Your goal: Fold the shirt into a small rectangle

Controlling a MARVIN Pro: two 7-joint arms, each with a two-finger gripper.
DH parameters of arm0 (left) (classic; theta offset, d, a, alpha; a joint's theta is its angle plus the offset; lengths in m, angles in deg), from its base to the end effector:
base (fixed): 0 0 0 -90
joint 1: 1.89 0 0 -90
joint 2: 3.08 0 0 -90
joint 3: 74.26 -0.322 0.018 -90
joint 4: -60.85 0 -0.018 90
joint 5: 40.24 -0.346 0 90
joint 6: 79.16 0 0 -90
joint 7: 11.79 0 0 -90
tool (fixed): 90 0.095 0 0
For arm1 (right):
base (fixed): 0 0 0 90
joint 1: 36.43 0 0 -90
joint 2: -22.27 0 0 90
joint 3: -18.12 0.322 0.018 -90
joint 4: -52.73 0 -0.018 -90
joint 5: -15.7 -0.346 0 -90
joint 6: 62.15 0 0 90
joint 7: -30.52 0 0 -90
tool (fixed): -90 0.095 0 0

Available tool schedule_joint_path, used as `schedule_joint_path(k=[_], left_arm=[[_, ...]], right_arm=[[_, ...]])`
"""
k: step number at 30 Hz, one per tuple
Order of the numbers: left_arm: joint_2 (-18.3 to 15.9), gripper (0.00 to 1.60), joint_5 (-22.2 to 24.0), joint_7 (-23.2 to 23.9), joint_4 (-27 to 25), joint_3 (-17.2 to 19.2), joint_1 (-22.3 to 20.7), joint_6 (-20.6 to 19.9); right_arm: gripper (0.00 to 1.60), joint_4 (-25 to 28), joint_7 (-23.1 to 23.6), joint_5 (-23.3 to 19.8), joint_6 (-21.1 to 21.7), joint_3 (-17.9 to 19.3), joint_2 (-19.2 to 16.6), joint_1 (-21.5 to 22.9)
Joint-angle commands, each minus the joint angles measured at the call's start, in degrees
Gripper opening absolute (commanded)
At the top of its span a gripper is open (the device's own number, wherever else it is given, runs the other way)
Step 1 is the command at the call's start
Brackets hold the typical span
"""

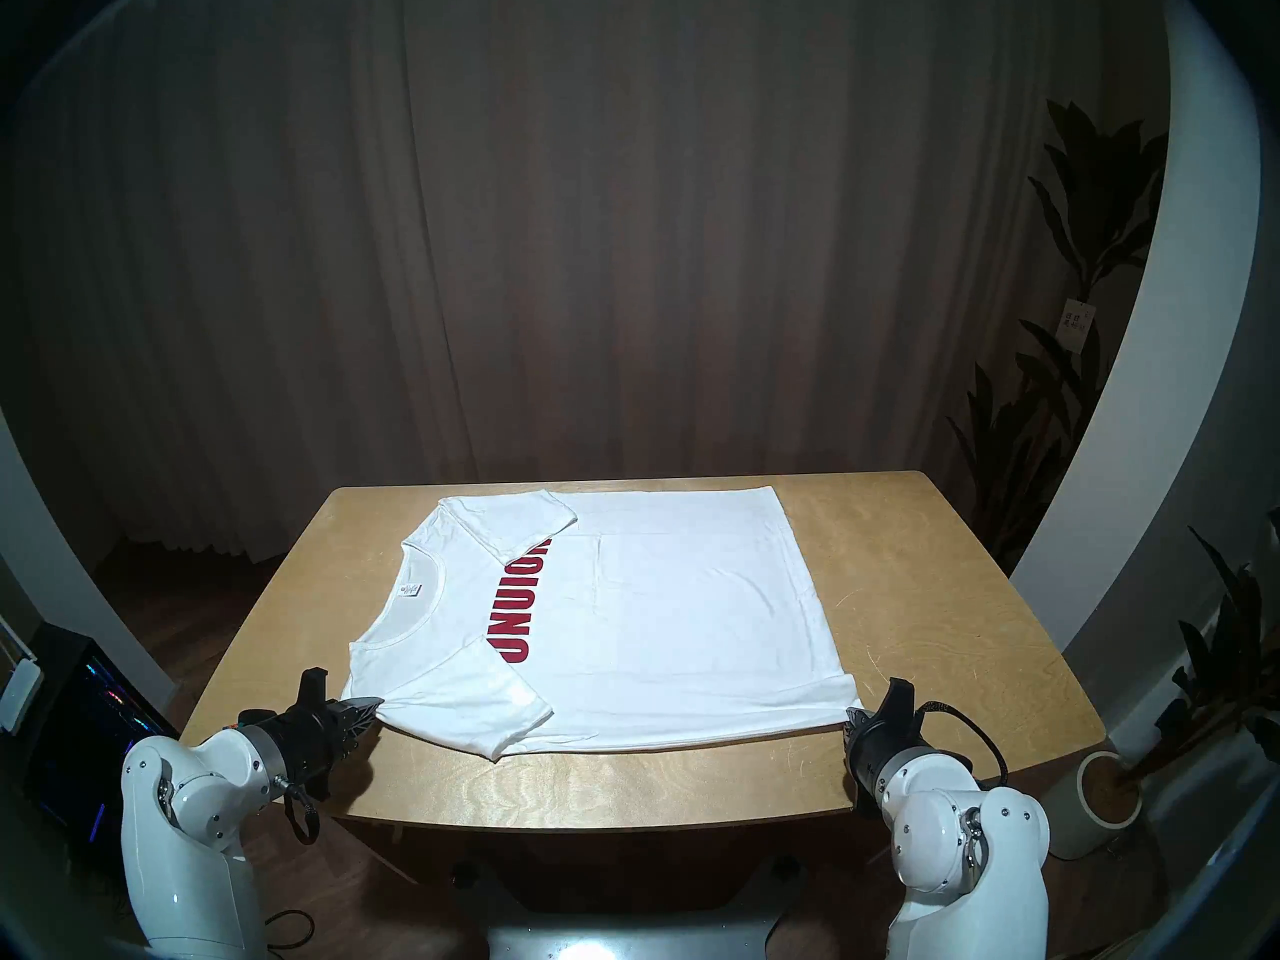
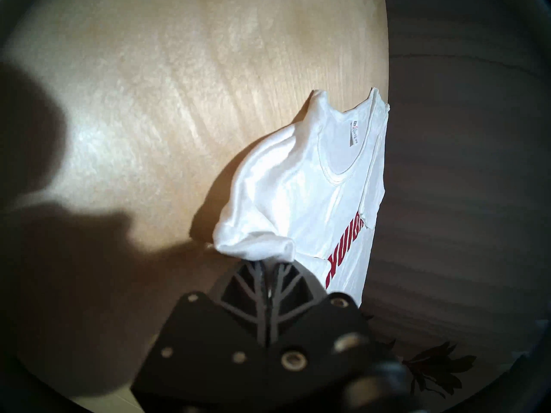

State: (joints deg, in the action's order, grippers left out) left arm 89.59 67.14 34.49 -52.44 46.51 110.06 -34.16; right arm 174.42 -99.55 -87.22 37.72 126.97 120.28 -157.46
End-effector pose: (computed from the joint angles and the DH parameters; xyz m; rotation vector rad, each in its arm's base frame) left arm 0.2680 0.1406 -0.3598 1.7891 1.3917 0.6365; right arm 0.2491 -0.0847 -0.3597 -1.4271 1.8570 -0.7385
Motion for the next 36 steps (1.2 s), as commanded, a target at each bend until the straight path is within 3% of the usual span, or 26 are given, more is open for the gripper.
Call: schedule_joint_path(k=[1,21,36], left_arm=[[0.39,0.00,1.05,-0.66,-2.79,-0.81,-2.32,0.97],[-2.48,0.00,0.48,-1.35,-2.60,-2.25,-10.56,3.50],[-7.64,0.00,-2.78,0.08,3.53,-7.51,-19.38,6.48]], right_arm=[[0.00,2.37,0.76,-2.26,1.24,0.45,-0.54,1.90],[0.00,-2.02,3.47,-4.21,2.81,2.08,-3.70,10.13],[0.00,-8.81,7.57,-2.63,2.04,-1.41,-6.90,19.57]])
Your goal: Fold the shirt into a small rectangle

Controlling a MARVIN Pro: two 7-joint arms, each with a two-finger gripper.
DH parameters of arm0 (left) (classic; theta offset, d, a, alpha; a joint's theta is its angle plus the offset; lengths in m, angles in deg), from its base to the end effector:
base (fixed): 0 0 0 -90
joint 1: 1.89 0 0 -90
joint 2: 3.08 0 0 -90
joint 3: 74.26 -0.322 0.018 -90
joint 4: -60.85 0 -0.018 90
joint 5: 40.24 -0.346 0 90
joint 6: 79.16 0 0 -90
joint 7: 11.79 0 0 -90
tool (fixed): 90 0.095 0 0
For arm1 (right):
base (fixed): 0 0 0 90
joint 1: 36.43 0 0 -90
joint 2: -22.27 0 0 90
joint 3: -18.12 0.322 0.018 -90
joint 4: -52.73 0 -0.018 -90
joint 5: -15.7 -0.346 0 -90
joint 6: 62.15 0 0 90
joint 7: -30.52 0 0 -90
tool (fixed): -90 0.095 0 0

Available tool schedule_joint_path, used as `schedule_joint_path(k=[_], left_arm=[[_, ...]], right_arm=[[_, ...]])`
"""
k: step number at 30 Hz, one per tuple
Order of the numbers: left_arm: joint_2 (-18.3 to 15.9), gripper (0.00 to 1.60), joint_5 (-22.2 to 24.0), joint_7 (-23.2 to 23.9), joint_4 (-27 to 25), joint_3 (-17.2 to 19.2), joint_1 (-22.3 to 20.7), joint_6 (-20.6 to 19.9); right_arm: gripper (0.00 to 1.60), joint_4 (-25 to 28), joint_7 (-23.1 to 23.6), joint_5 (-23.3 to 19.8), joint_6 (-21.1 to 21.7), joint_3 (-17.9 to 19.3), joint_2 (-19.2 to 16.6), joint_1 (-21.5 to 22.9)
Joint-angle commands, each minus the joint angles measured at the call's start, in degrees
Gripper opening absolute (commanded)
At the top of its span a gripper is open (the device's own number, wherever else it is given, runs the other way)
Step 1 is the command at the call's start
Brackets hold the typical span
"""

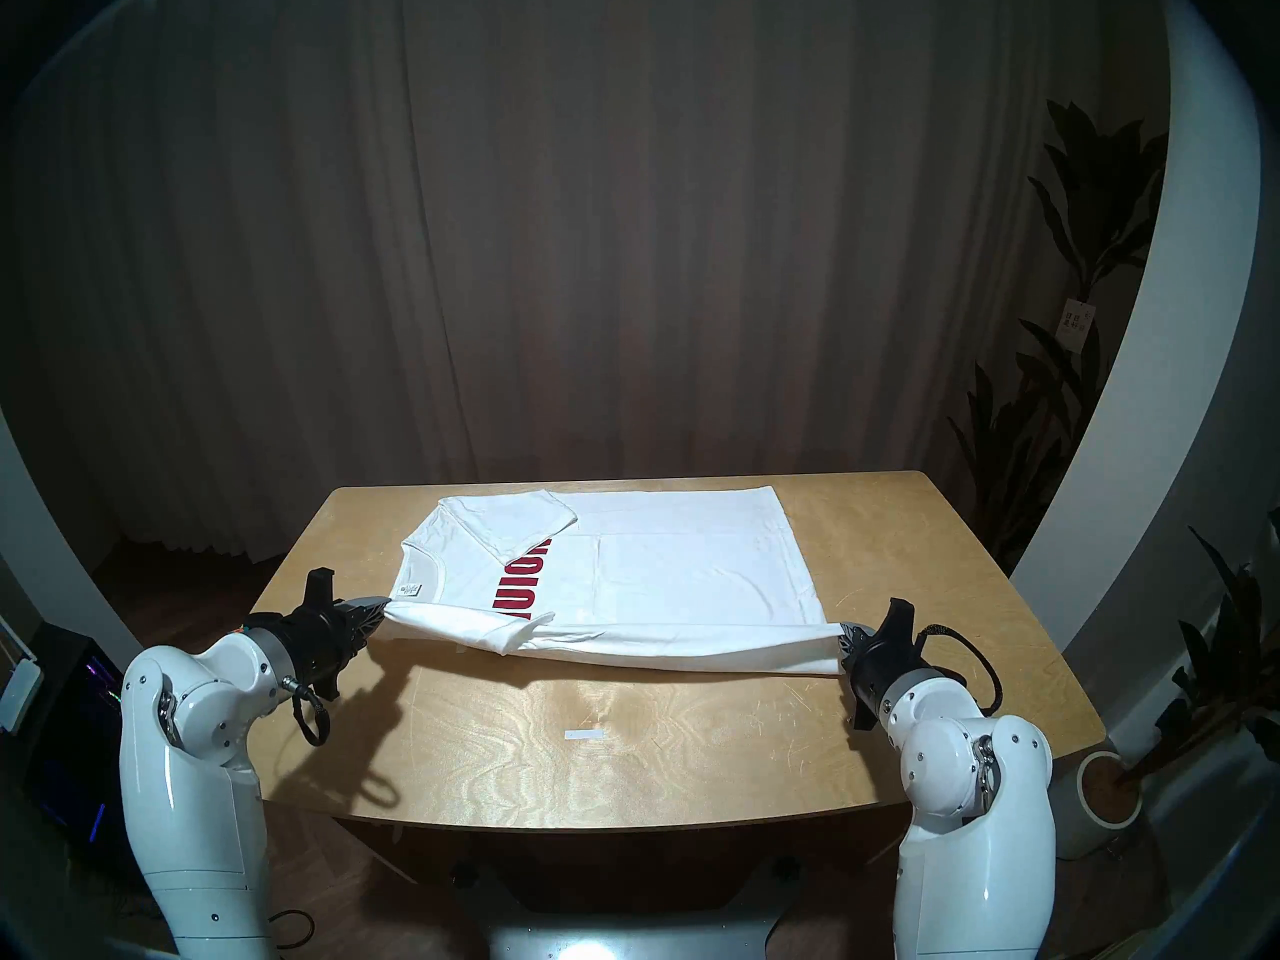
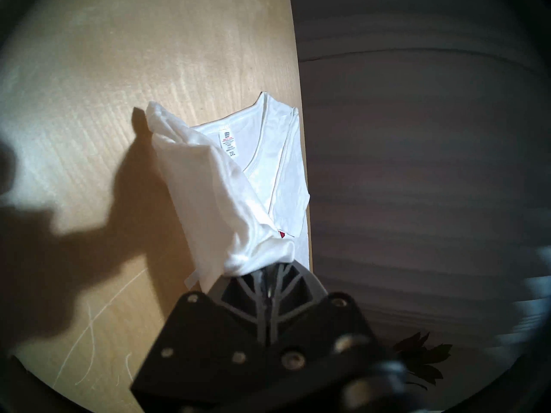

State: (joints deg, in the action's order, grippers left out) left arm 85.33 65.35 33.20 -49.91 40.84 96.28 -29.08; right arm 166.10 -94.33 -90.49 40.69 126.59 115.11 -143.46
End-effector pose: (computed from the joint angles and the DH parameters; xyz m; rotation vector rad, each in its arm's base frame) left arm 0.3622 0.1289 -0.2986 1.7422 1.2608 0.7855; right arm 0.3365 -0.0957 -0.3327 -1.3418 1.6266 -0.8217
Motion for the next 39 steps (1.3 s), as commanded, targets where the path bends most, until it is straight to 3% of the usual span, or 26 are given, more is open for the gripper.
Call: schedule_joint_path(k=[1,16,29,39], left_arm=[[-3.87,0.00,-1.30,1.57,1.77,-2.19,-6.44,1.76],[-9.19,0.00,-4.18,3.18,10.73,-5.28,-13.87,7.55],[-10.49,0.00,-5.69,3.84,16.48,-9.31,-20.22,9.67],[-11.12,0.00,-7.58,4.22,23.18,-13.66,-26.18,11.16]], right_arm=[[0.00,-1.38,2.47,0.82,-1.05,-1.22,-1.83,6.49],[0.00,-8.95,2.43,4.68,-5.98,-5.08,-3.36,14.74],[0.00,-13.26,1.96,7.06,-9.32,-8.11,-3.87,21.79],[0.00,-20.43,1.16,9.70,-12.99,-9.81,-4.41,28.62]])
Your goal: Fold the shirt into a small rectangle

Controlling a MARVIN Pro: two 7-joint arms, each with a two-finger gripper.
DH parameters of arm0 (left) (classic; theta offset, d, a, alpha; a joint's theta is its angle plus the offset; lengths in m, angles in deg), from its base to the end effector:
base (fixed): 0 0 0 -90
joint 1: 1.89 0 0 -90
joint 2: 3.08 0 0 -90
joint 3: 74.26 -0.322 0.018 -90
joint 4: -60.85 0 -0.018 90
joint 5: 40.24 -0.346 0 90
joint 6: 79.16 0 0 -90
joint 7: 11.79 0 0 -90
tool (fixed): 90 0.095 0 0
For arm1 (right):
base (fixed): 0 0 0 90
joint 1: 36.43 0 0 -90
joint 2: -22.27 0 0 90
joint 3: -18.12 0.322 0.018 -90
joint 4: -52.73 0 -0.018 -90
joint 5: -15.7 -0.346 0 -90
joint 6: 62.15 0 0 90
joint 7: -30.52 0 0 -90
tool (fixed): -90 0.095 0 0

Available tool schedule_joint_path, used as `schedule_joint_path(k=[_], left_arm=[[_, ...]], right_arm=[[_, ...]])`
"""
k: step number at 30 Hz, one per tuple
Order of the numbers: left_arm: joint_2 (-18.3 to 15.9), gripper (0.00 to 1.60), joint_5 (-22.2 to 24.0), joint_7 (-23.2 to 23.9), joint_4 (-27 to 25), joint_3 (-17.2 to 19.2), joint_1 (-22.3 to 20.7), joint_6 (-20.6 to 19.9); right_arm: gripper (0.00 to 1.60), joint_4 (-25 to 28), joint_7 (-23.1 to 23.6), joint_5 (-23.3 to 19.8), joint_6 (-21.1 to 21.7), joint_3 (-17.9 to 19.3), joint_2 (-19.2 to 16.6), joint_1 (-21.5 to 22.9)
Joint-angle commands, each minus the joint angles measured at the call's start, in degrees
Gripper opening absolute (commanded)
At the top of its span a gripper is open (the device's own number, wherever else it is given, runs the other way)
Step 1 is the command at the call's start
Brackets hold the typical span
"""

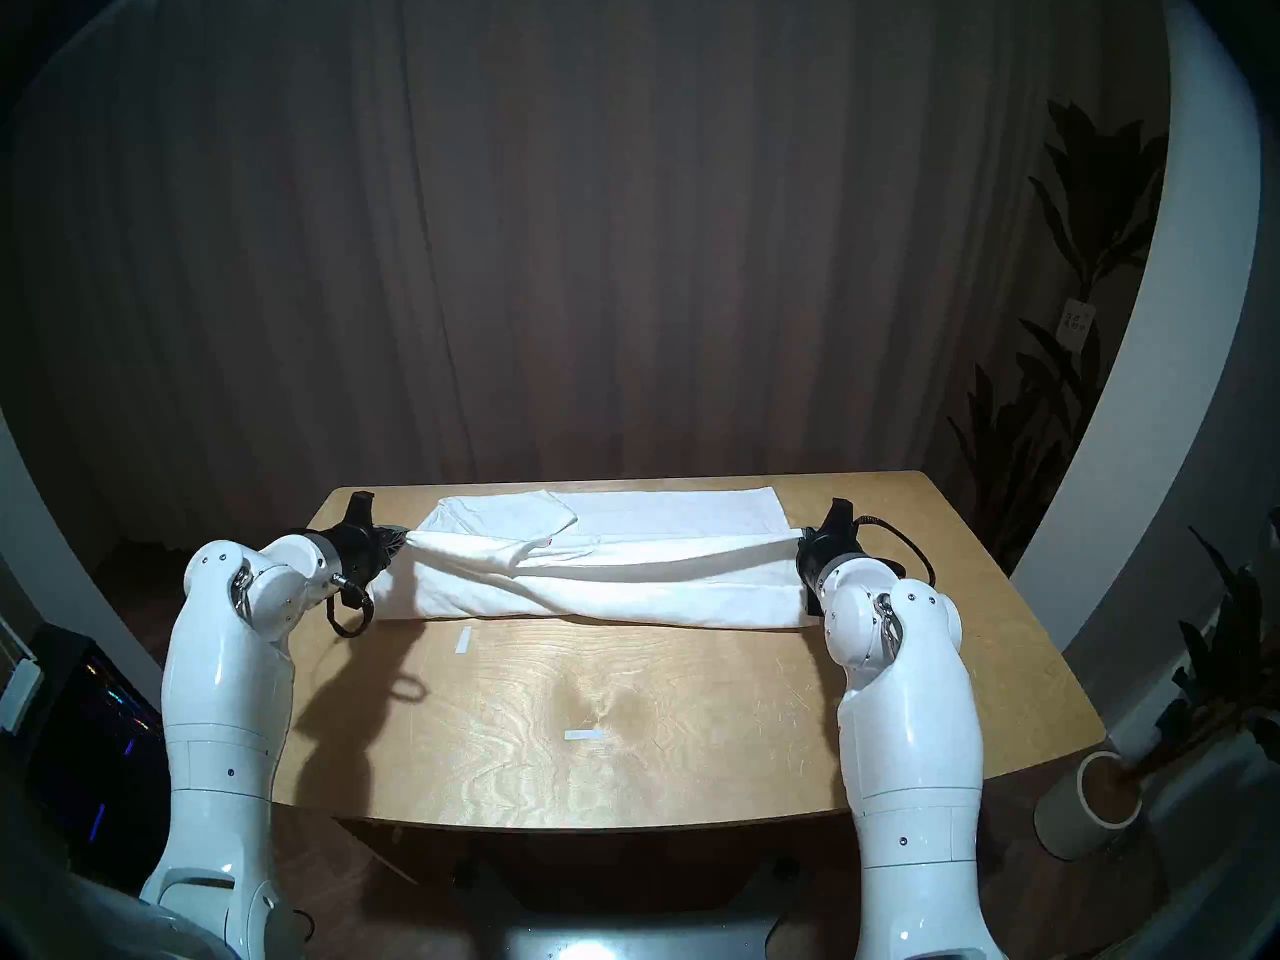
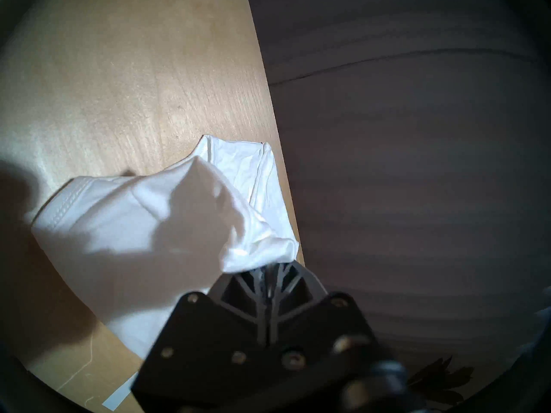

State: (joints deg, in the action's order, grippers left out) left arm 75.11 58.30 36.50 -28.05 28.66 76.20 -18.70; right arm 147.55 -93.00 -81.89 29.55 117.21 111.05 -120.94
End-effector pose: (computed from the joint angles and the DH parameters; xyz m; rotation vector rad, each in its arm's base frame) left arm 0.4938 0.1338 -0.2903 1.8193 1.2870 0.8752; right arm 0.4752 -0.0691 -0.3103 -1.3403 1.6154 -0.9529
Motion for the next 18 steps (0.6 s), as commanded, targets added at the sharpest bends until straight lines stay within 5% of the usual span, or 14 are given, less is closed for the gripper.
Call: schedule_joint_path(k=[1,18], left_arm=[[-0.97,0.00,-0.63,1.02,1.71,-1.75,-6.46,0.95],[-0.66,0.00,-2.60,2.47,9.82,-5.44,-14.53,3.56]], right_arm=[[0.00,-2.41,-0.22,1.18,-2.13,-0.50,-0.35,6.54],[0.00,-12.67,-0.90,3.07,-5.83,-1.06,-1.31,15.82]])
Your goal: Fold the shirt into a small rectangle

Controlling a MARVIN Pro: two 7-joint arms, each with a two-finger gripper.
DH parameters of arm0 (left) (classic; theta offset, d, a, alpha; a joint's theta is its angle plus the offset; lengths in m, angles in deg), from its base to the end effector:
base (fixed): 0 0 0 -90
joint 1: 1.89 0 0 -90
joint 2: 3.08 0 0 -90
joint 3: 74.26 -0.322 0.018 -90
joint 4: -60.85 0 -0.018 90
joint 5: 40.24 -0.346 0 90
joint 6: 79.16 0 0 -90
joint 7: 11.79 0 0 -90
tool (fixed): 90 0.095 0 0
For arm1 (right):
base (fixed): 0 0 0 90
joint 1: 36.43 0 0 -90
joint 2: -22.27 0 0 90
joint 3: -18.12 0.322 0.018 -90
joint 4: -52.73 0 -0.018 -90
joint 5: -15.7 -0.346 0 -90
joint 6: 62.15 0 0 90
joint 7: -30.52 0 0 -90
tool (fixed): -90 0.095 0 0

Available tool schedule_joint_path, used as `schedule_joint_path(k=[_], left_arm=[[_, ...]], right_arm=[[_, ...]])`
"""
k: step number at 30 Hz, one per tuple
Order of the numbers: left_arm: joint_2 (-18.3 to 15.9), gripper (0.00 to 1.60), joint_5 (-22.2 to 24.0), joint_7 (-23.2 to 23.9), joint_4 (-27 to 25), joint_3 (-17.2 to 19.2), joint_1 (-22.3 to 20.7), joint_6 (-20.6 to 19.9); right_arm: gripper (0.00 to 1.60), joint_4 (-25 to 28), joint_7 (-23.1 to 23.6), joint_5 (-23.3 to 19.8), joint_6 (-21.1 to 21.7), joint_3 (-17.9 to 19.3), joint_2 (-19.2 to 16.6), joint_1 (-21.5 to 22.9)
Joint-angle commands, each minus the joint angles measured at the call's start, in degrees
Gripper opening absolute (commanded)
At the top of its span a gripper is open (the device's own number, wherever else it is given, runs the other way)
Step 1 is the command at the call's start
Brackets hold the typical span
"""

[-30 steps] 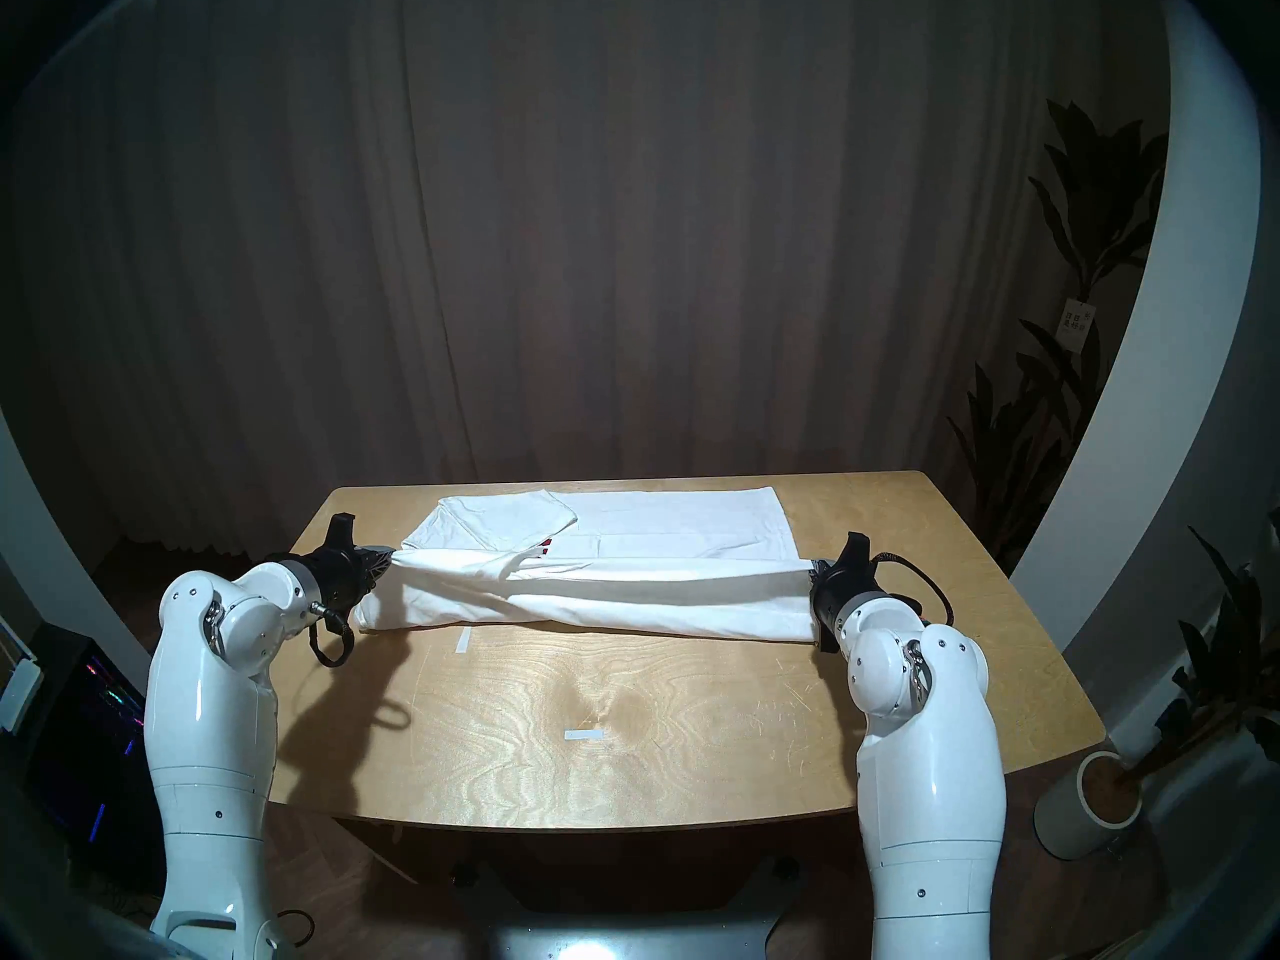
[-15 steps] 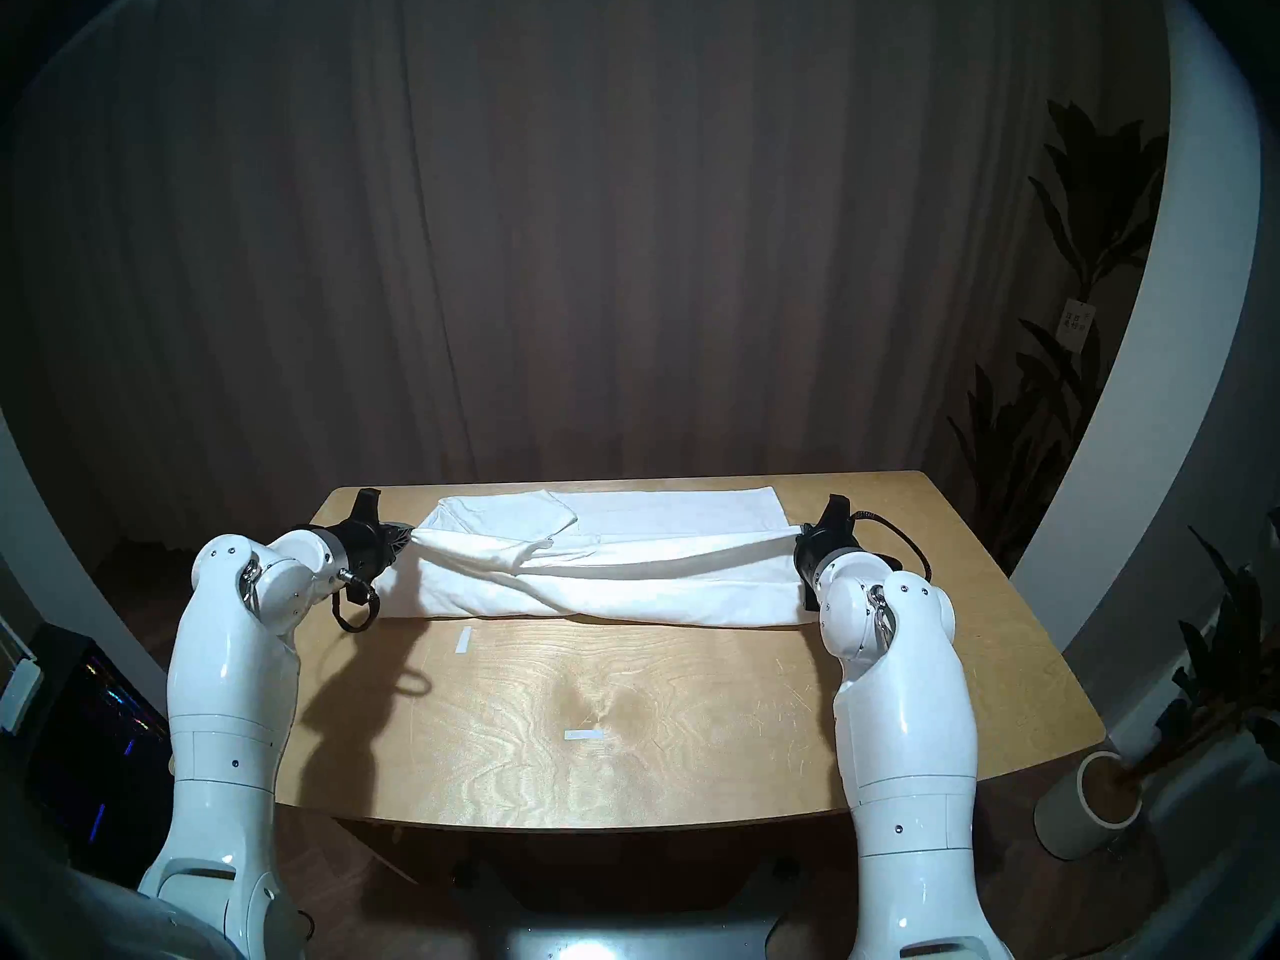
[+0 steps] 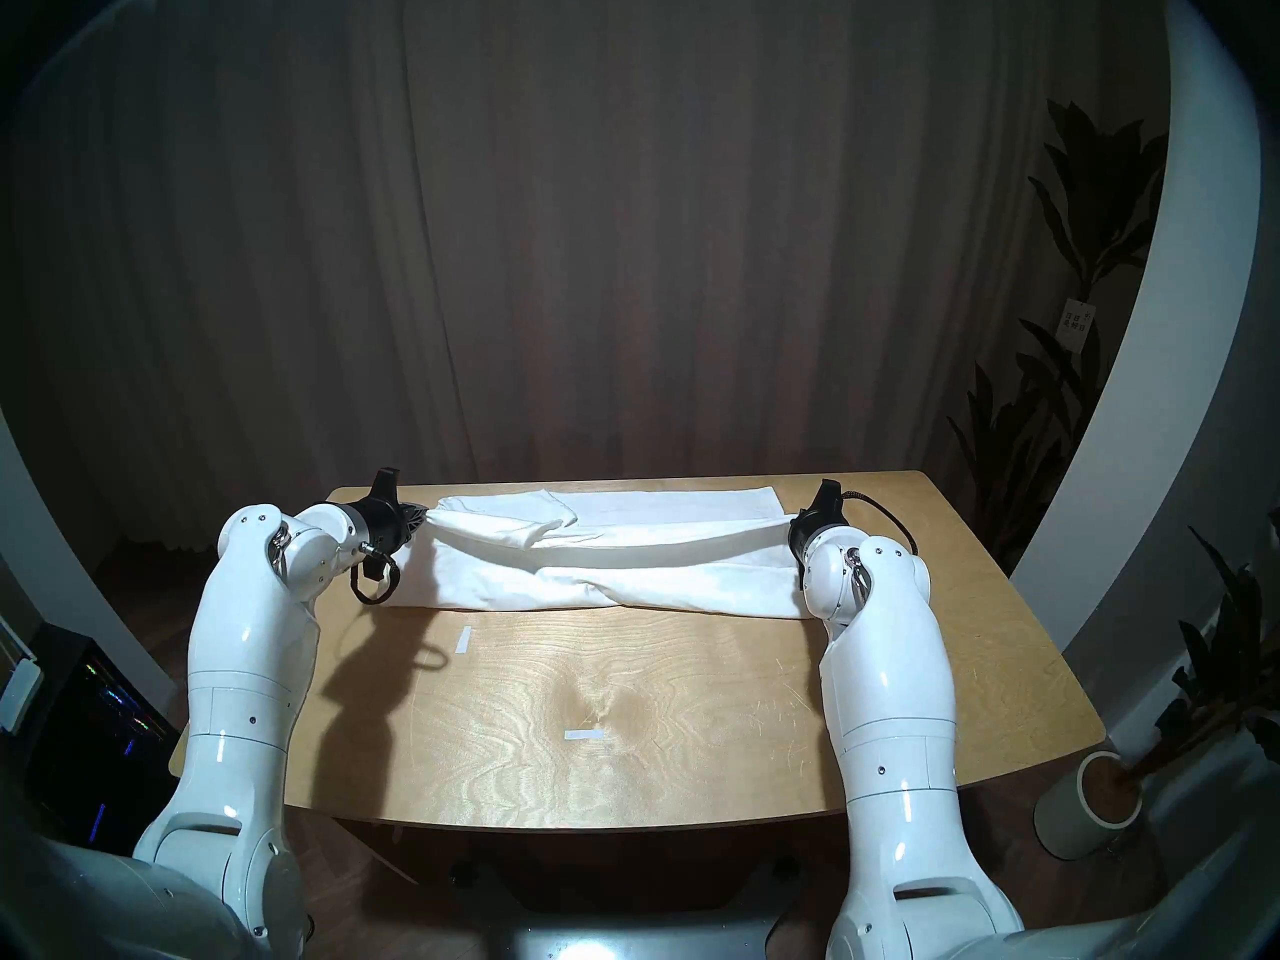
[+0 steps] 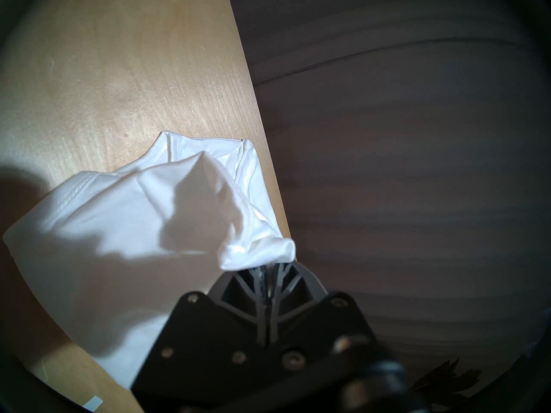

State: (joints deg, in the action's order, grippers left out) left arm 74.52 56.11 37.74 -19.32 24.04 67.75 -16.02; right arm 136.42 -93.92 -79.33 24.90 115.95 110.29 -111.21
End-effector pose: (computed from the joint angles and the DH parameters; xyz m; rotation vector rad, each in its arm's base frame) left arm 0.5423 0.1200 -0.2802 1.8317 1.2840 0.8894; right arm 0.5278 -0.0733 -0.3101 -1.3383 1.7045 -0.9779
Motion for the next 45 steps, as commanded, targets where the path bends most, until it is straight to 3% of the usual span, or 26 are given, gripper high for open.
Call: schedule_joint_path(k=[1,20,45], left_arm=[[-0.13,0.00,-0.55,1.28,1.39,-1.00,-6.31,0.93],[0.52,0.00,-3.05,2.02,12.30,-4.58,-15.14,3.38],[1.78,0.00,-5.79,2.48,24.56,-7.48,-22.50,6.00]], right_arm=[[0.00,-1.93,0.04,0.55,-1.27,0.19,-0.61,6.37],[0.00,-12.13,0.23,1.91,-3.47,-0.68,-1.18,13.99],[0.00,-22.33,0.31,2.95,-5.53,-1.33,-1.81,20.76]])
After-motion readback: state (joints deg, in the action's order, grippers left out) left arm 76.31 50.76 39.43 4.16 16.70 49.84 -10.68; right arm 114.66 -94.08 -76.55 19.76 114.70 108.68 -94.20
